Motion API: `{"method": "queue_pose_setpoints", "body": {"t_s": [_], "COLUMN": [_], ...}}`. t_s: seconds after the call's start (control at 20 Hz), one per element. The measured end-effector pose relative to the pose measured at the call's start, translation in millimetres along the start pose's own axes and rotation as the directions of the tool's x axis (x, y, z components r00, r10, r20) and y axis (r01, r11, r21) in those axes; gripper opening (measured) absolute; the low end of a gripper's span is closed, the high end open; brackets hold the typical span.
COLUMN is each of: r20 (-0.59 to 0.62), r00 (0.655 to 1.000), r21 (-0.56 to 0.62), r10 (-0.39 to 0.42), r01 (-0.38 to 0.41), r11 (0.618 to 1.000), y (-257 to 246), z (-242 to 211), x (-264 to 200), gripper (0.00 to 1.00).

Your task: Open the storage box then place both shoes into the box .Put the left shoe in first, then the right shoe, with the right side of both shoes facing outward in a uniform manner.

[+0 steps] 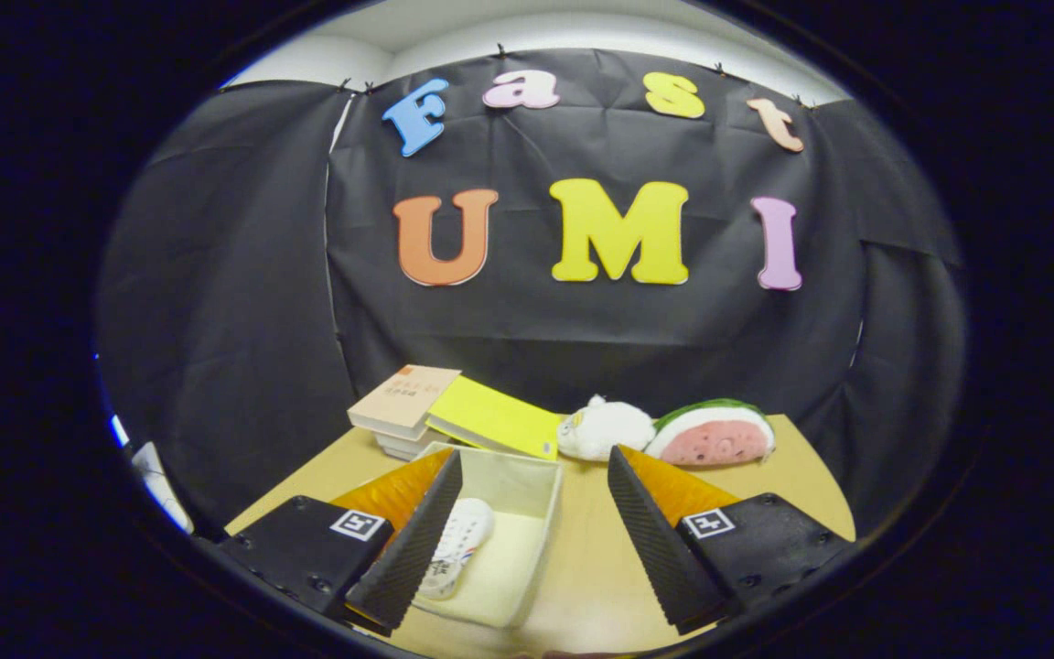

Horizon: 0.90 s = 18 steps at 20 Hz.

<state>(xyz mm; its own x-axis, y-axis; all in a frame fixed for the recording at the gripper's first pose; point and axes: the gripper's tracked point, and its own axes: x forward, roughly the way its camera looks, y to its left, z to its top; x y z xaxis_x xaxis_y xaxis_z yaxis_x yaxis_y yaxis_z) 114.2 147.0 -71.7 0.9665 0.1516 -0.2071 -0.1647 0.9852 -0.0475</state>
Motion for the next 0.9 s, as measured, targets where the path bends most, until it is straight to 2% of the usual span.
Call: {"method": "queue_pose_setpoints", "body": {"t_s": [0.25, 0.5, 0.75, 0.9], "r20": [-0.032, -0.122, -0.168, -0.278], "r00": [0.996, 0.986, 0.982, 0.956], "r21": [0.021, 0.030, 0.054, 0.037], "r10": [-0.080, -0.117, -0.089, -0.098], "r01": [0.081, 0.122, 0.099, 0.113], "r11": [0.996, 0.992, 0.994, 0.993], "y": [-78, -142, -193, -225], "z": [-15, -46, -61, -91], "x": [-11, -5, 5, 16], "gripper": [1.00, 1.00, 1.00, 1.00]}}
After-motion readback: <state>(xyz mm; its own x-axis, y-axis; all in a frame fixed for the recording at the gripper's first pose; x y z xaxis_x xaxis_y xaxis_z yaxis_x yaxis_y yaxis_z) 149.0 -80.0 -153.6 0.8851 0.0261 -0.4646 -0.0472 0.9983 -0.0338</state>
